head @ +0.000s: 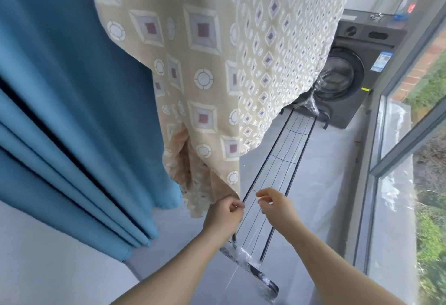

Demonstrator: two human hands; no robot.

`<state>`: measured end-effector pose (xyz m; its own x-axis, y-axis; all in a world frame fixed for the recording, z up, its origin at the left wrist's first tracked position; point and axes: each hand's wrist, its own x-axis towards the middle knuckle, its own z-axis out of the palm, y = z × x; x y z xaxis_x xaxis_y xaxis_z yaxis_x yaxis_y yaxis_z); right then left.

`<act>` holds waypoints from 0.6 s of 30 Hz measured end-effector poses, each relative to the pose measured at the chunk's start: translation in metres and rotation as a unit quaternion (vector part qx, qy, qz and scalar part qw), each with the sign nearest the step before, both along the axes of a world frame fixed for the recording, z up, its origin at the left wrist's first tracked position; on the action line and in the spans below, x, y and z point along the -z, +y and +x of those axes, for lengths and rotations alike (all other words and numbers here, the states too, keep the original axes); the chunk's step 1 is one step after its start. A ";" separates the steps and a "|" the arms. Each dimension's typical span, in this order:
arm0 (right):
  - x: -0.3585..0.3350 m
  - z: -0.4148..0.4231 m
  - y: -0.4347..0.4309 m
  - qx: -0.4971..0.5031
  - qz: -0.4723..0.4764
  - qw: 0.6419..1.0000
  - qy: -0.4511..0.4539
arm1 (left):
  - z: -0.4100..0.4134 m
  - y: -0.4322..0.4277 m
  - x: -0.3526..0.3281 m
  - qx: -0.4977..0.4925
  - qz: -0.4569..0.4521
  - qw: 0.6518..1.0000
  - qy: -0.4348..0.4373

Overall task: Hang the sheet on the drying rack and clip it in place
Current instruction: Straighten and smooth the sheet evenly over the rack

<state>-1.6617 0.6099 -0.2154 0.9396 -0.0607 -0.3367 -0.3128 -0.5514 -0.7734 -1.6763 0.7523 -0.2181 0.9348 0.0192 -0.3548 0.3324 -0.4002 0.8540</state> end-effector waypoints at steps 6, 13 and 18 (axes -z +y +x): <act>0.021 0.049 -0.066 -0.040 -0.004 0.998 0.043 | 0.049 -0.074 0.017 -0.056 -0.028 0.997 0.045; 0.030 0.109 -0.105 -0.078 -0.002 0.992 0.100 | 0.098 -0.094 0.017 -0.124 -0.003 0.991 0.050; 0.033 0.158 -0.098 -0.067 0.037 0.991 0.112 | 0.145 -0.082 0.019 -0.165 -0.016 0.984 0.059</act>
